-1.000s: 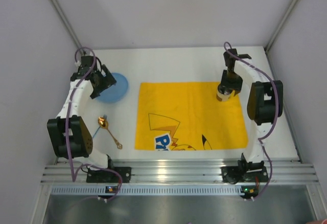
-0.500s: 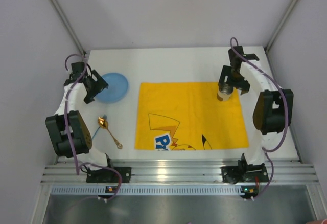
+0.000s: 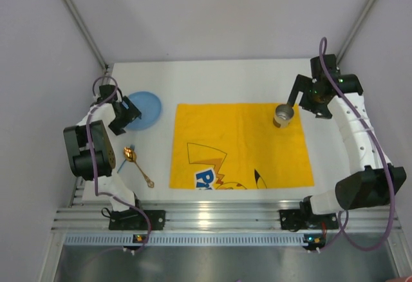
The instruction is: Set the dinner table for one person
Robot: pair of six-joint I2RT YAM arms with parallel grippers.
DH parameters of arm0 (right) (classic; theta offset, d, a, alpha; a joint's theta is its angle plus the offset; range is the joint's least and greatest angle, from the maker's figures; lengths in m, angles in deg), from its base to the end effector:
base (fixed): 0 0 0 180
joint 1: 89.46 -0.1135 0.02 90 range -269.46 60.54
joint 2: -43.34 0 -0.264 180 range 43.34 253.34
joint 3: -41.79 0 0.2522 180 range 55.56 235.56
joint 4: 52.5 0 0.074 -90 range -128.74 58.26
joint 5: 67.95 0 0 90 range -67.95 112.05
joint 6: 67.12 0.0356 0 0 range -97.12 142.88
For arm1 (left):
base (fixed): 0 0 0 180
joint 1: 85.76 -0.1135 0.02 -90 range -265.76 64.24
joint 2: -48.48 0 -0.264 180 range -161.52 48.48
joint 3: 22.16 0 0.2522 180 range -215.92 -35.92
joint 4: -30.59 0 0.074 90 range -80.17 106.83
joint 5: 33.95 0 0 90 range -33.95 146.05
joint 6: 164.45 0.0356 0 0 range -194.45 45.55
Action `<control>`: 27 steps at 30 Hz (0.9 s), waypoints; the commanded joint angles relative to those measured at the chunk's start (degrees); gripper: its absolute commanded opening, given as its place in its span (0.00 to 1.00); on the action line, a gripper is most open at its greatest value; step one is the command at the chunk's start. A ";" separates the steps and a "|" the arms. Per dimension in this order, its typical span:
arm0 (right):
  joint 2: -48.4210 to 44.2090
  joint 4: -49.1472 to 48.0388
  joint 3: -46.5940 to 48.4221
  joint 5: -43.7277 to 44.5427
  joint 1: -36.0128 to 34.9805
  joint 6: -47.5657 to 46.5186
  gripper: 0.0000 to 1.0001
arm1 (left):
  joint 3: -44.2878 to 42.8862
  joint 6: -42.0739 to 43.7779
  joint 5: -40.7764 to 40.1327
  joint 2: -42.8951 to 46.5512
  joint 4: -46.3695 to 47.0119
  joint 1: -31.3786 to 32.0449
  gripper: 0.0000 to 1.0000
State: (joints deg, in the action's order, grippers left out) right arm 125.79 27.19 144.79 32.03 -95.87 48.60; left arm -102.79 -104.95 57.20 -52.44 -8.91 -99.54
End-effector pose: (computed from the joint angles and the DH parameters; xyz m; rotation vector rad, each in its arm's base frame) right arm 0.2764 0.0248 0.3701 0.4935 2.5306 -0.0194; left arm 0.3515 0.0855 0.1906 -0.9808 2.4293 -0.1288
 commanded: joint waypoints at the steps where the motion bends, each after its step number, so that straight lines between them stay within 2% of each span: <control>1: -5.10 3.68 -3.43 -0.57 0.35 0.74 1.00 | -1.59 -1.22 -0.35 -3.57 2.71 -0.19 0.91; 4: -7.57 3.85 -7.04 0.30 0.44 0.65 1.00 | -1.24 -2.89 -0.62 -5.59 4.29 -0.19 0.88; 7: -9.24 3.94 -9.59 0.66 0.70 0.65 1.00 | -1.07 -3.95 -3.08 -7.00 6.48 -0.19 0.80; 8: -9.50 3.94 -10.04 0.66 0.70 0.57 1.00 | -1.07 -4.21 -3.60 -7.27 6.92 -0.19 0.72; 9: -10.20 3.85 -10.39 0.66 0.70 0.56 1.00 | -1.24 -4.56 -3.70 -7.70 7.71 -0.19 0.52; 12: -10.73 3.94 -11.18 0.74 0.79 0.30 1.00 | -2.82 -5.00 -3.09 -9.37 7.37 -0.11 0.00; 14: -10.56 3.94 -10.92 0.92 0.88 0.13 1.00 | -3.53 -5.01 -2.29 -9.64 6.49 -0.19 0.00; 18: -10.65 4.03 -8.90 1.01 0.97 -0.31 1.00 | -3.35 -4.66 -1.41 -4.48 5.53 -0.19 0.00; 24: -11.52 3.50 -5.91 0.22 1.14 -0.75 1.00 | -4.67 -4.30 8.59 5.46 3.15 0.33 0.00; 25: -11.79 3.33 -5.48 -0.13 0.97 -0.41 1.00 | -4.58 -4.13 11.83 6.52 2.97 1.73 0.00; 27: -12.58 2.98 -5.21 -1.62 0.97 0.21 1.00 | -4.32 -2.46 12.39 9.86 0.78 4.27 0.00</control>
State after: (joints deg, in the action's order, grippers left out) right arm 115.96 30.95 136.59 31.66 -95.65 48.44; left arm -106.40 -109.59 63.25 -49.65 -6.20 -98.60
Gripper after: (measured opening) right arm 0.996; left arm 0.042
